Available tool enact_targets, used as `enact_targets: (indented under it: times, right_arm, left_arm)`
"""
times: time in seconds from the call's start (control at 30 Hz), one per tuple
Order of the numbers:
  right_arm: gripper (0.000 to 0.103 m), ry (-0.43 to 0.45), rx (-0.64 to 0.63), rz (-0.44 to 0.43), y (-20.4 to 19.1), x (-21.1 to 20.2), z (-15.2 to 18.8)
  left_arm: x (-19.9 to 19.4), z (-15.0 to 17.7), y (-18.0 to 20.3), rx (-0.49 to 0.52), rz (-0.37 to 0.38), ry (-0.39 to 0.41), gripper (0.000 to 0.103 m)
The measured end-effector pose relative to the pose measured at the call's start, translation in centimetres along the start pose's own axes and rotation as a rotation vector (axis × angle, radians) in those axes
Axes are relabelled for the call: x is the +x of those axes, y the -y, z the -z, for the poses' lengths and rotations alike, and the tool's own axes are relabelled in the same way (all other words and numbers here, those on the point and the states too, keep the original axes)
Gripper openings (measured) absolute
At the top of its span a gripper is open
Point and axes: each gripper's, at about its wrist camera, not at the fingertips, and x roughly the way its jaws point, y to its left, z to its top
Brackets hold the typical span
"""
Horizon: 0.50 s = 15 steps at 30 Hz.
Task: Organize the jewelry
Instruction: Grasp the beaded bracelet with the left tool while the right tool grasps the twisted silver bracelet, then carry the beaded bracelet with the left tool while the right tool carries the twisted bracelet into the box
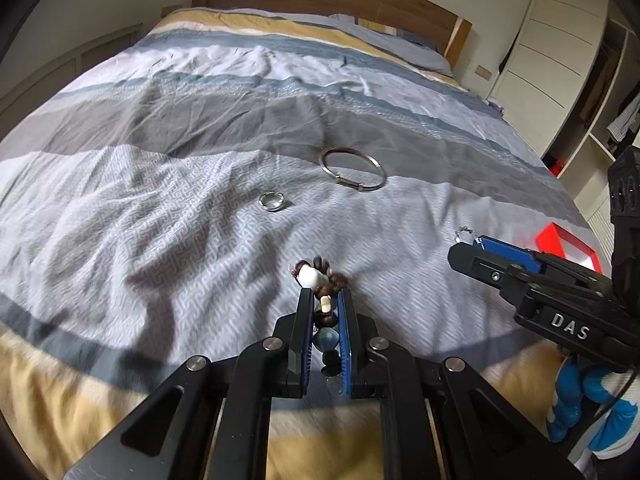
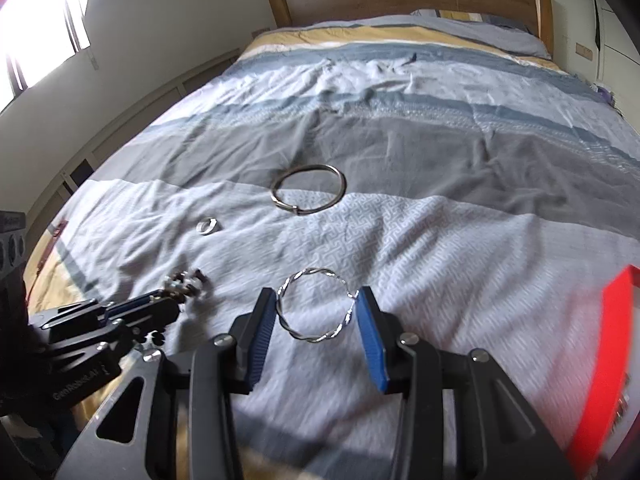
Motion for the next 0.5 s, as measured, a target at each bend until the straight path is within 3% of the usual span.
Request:
enact_targets:
  times: [0.5]
  right_arm:
    - [0.039, 0.088, 0.03, 0.042, -0.1, -13.0, 3.7]
  left_arm:
    - [-8.5, 1.5, 6.0, 0.067, 0.024, 0.055, 0.011]
